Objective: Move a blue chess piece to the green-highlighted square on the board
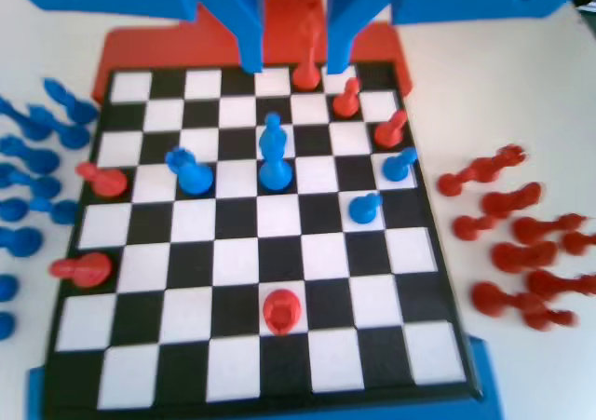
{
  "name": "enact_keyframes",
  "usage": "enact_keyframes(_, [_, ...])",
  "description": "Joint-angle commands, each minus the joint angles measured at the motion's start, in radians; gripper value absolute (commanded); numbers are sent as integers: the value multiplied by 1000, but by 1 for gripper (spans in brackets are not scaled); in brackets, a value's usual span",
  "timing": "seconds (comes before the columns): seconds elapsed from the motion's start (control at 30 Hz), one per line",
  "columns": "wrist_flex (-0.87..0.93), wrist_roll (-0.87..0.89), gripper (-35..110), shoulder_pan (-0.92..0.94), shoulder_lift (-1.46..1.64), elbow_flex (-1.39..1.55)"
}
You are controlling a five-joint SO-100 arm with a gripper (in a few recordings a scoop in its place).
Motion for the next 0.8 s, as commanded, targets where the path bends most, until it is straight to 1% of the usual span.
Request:
enact_keyframes(0.0, [-61,-34,15,5,18,32])
enact_keyframes(0.33, [-114,-49,16,-20,-127,5])
enact_keyframes(0.63, [-198,-57,17,-40,-179,21])
enact_keyframes(0.77, [-207,-64,16,-43,-204,17])
